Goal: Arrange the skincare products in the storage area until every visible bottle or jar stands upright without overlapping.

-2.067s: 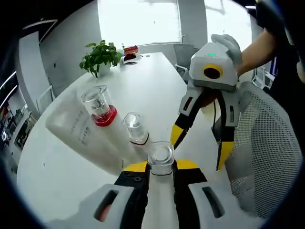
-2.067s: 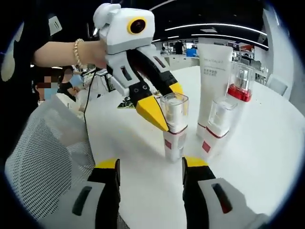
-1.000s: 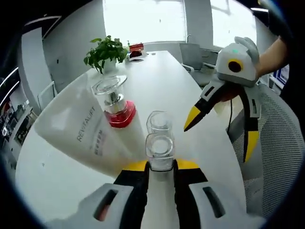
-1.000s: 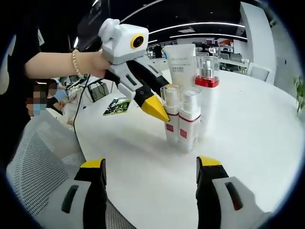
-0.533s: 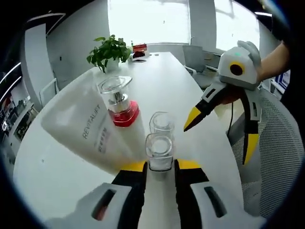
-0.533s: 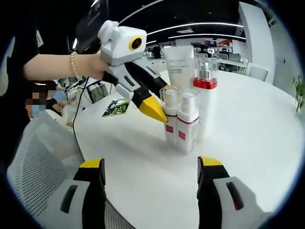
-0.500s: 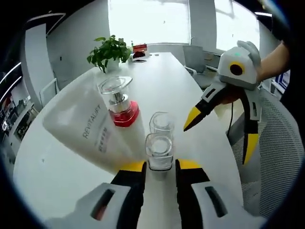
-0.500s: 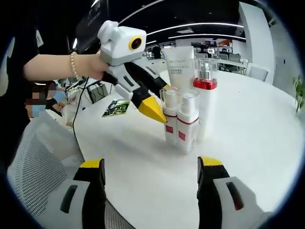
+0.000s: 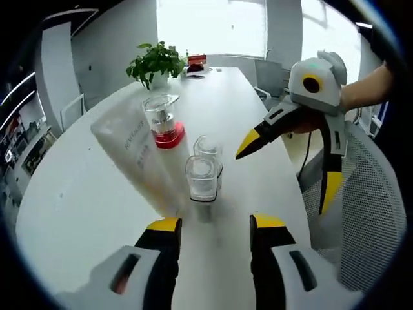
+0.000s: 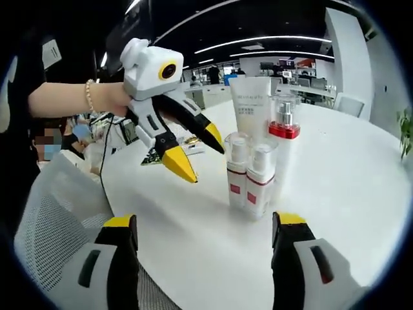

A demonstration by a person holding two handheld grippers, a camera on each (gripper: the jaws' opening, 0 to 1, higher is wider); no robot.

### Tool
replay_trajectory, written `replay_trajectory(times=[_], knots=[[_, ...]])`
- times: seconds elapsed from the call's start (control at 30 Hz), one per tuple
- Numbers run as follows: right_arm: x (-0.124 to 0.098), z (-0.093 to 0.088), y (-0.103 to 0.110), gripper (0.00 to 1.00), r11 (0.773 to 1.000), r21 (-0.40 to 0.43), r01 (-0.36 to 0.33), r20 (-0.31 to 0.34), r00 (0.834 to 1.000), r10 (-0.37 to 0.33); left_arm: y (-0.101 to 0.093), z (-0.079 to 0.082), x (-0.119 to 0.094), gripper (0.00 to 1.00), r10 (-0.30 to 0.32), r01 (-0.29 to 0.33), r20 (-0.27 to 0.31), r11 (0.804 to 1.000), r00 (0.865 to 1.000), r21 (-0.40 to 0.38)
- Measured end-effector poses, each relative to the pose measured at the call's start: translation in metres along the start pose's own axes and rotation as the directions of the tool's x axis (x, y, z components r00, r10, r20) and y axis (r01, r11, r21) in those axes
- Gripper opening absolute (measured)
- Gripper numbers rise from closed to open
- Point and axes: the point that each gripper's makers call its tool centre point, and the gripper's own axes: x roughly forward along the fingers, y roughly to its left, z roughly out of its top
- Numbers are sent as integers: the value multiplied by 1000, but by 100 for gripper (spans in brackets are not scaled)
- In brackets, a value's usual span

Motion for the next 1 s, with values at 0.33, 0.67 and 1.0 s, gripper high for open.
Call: replay_trajectory(times=[0.33, 0.67, 1.0], knots=[[-1, 14, 12, 89, 999, -33, -16, 14, 1000, 17, -14, -30, -29, 61, 67, -71, -34, 990, 997, -121], [4, 24, 25, 93, 999, -34, -27, 32, 999, 28, -31, -61, -64, 73, 148, -149, -27, 952, 989, -267], [2, 26, 37, 100, 999, -29, -24, 32, 999, 25, -43, -96, -102, 83, 252, -250, -47, 892, 967, -377]])
